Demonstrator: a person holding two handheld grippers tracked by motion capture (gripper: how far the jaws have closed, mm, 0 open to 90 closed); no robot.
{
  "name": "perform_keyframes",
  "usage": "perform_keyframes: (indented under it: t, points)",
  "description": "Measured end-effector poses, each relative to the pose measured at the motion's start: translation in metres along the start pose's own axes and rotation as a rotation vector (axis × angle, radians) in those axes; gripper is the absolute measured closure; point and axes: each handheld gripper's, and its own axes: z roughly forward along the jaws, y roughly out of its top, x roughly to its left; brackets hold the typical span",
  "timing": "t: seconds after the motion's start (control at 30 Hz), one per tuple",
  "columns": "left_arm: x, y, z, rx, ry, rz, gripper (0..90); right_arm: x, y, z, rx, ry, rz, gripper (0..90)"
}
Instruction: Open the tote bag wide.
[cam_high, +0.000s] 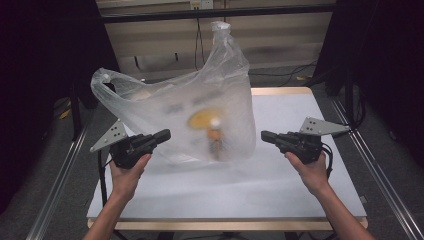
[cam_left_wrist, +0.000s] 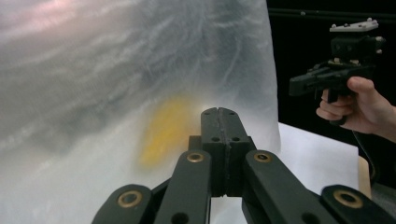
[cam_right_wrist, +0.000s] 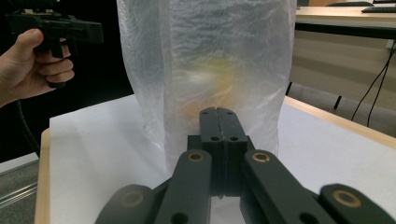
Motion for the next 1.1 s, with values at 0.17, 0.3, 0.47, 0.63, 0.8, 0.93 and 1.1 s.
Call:
perform_keyframes:
  t: [0.17, 0.3, 0.47, 0.63, 0.8, 0.93, 1.1]
  points:
    - [0.009, 0.017, 0.011, -0.024, 0.014, -0.007, 90.0, -0.007, 0.011, 0.009, -0.012, 0.003, 0.014, 90.0]
    - [0.012, 0.036, 0.022, -0.047, 0.004, 0.007, 90.0, -0.007, 0.023, 0.016, -0.003, 0.008, 0.0, 90.0]
    - [0.013, 0.059, 0.034, -0.078, -0.015, 0.027, 90.0, -0.012, 0.031, 0.022, -0.007, 0.023, 0.005, 90.0]
    - [0.017, 0.078, 0.042, -0.094, -0.009, 0.04, 90.0, -0.013, 0.037, 0.025, -0.012, 0.018, 0.005, 90.0]
    - [0.022, 0.093, 0.047, -0.133, 0.008, 0.02, 90.0, -0.014, 0.045, 0.027, -0.03, 0.009, 0.007, 90.0]
    - [0.025, 0.101, 0.054, -0.135, 0.027, 0.016, 90.0, -0.017, 0.051, 0.027, -0.028, -0.002, 0.006, 90.0]
    - [0.03, 0.098, 0.069, -0.103, 0.019, -0.014, 90.0, -0.022, 0.054, 0.028, -0.033, -0.011, 0.018, 90.0]
